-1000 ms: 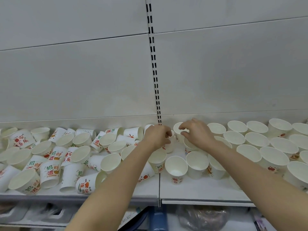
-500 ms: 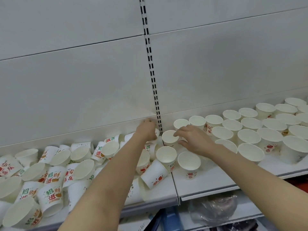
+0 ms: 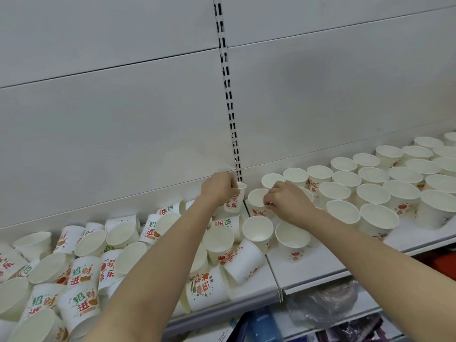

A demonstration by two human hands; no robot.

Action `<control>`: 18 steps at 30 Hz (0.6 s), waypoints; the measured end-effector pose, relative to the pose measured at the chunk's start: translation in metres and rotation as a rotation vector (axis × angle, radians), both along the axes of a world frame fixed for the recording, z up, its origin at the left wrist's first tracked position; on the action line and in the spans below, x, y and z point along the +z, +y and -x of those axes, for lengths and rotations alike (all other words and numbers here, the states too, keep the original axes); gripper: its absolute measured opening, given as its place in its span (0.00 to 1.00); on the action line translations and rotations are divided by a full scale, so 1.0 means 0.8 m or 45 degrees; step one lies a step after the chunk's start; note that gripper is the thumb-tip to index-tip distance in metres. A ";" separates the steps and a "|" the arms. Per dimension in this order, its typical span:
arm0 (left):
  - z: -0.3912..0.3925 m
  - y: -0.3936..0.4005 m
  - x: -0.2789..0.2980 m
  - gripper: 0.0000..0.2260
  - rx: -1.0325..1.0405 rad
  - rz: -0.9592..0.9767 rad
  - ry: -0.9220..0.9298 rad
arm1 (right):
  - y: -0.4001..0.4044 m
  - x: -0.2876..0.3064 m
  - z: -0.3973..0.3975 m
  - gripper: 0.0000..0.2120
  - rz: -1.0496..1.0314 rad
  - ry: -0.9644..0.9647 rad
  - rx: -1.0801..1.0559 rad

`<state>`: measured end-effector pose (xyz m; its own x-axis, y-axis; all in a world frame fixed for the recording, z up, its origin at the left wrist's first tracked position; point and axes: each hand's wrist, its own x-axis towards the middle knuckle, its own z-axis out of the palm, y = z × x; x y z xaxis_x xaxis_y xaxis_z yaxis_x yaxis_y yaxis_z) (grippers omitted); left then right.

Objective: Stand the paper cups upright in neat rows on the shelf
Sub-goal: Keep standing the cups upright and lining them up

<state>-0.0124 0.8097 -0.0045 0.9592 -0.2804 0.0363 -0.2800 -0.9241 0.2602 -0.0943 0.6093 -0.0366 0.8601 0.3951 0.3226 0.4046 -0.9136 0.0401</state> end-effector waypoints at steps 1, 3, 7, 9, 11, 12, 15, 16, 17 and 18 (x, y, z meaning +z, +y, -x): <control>0.003 0.000 0.000 0.02 -0.018 0.030 -0.027 | -0.001 -0.001 -0.001 0.05 0.056 -0.031 -0.009; 0.009 0.001 -0.007 0.02 -0.073 0.051 -0.043 | -0.002 -0.003 -0.002 0.09 0.136 -0.072 -0.041; 0.018 0.017 -0.010 0.14 -0.232 0.012 -0.062 | -0.002 -0.004 0.000 0.07 0.105 -0.051 -0.048; 0.026 0.028 0.005 0.13 -0.392 -0.010 -0.105 | -0.001 0.001 0.010 0.05 -0.030 -0.041 -0.050; 0.033 0.035 0.017 0.10 -0.590 -0.102 0.047 | 0.003 0.011 0.026 0.06 -0.182 -0.037 -0.072; 0.037 0.037 0.020 0.11 -0.659 -0.157 0.172 | 0.006 0.015 0.035 0.06 -0.261 -0.033 -0.077; 0.045 0.030 0.019 0.14 -0.763 -0.364 0.346 | 0.018 0.024 0.061 0.10 -0.438 0.073 -0.011; 0.047 0.027 0.019 0.14 -0.787 -0.446 0.309 | 0.023 0.024 0.068 0.11 -0.462 0.122 0.014; 0.048 0.024 0.018 0.14 -0.806 -0.517 0.250 | 0.027 0.023 0.075 0.11 -0.470 0.170 0.034; 0.048 0.023 0.018 0.13 -0.818 -0.565 0.181 | 0.031 0.021 0.081 0.12 -0.449 0.212 0.048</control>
